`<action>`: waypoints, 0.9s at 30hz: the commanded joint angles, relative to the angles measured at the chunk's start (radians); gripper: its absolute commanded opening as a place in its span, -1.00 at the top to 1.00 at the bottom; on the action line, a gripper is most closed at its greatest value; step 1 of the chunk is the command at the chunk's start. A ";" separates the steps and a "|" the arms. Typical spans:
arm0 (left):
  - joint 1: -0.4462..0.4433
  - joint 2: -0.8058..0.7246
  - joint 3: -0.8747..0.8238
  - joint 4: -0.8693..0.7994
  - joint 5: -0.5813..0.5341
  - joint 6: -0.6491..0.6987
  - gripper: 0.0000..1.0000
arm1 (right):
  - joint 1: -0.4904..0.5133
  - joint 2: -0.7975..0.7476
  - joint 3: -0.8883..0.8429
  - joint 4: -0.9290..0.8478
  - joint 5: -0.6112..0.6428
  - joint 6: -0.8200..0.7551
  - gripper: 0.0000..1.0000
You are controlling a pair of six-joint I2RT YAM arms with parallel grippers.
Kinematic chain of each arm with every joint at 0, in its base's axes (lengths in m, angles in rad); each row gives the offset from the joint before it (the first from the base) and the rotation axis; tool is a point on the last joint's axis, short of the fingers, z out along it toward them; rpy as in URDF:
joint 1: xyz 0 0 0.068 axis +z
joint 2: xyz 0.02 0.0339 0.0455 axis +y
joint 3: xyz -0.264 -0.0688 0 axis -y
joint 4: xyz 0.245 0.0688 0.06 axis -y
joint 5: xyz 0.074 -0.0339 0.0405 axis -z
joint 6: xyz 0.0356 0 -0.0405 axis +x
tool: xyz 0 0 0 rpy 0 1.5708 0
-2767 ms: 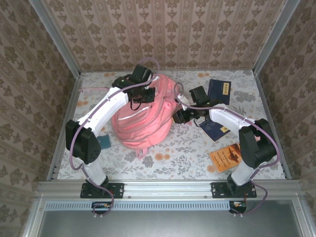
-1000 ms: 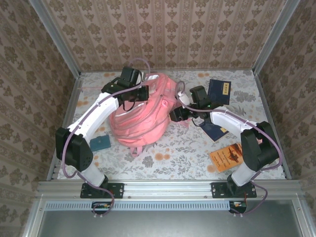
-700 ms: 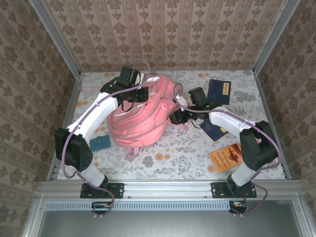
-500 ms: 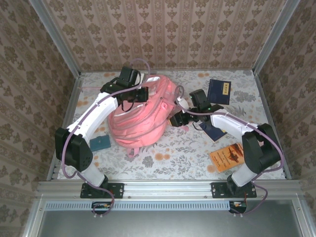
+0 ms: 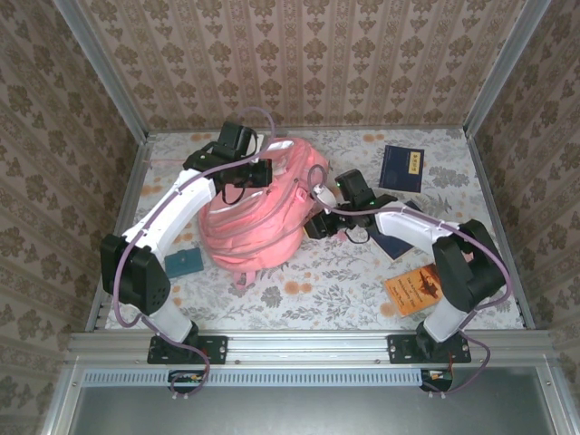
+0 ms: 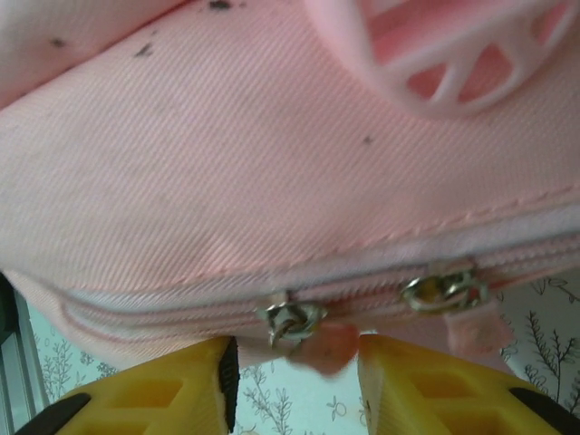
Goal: Pack the student bag
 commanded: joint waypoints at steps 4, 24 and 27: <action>0.006 -0.045 0.027 0.109 0.061 -0.010 1.00 | 0.013 0.036 0.059 0.009 0.010 -0.030 0.35; -0.005 0.025 -0.071 0.284 -0.143 -0.388 1.00 | 0.093 -0.126 -0.103 0.079 -0.070 0.095 0.95; -0.010 0.044 -0.089 0.319 -0.159 -0.432 1.00 | 0.133 -0.130 -0.112 0.100 -0.075 0.128 0.96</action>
